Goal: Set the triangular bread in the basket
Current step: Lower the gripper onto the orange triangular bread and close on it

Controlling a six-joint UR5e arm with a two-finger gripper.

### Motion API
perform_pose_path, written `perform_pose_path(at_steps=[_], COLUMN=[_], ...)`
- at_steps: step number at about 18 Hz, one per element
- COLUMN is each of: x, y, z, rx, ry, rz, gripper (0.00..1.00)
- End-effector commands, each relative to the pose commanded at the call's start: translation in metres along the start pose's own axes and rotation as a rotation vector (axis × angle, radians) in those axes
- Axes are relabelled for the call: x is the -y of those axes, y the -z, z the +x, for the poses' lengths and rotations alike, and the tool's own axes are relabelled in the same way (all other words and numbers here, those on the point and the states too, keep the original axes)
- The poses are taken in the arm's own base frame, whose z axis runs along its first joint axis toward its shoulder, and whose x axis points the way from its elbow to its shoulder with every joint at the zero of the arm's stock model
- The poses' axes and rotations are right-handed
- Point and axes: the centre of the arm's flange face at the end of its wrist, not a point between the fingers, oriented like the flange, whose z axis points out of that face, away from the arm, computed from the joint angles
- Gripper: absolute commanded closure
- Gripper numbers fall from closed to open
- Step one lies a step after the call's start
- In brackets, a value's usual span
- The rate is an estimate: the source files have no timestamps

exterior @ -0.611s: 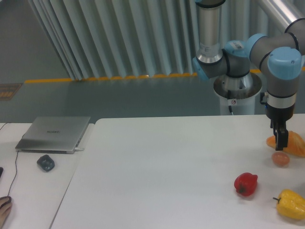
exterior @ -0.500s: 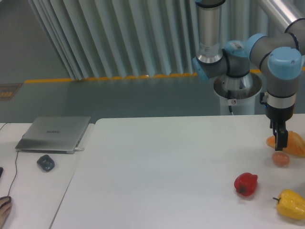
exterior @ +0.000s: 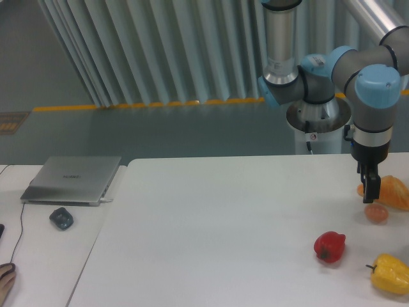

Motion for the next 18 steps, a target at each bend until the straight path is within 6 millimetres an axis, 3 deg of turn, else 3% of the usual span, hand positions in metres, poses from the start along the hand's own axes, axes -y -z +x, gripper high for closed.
perform_pose_path(at_steps=[3,9,18], x=[-0.008,-0.017,-0.028], y=[-0.01,-0.006,-0.045], z=[0.007,0.01,0.037], rx=[-0.02,-0.021,-0.204], ry=[0.02,0.049,-0.015], rz=[0.007,-0.02,-0.237], gripper=[0.0,0.0,0.0])
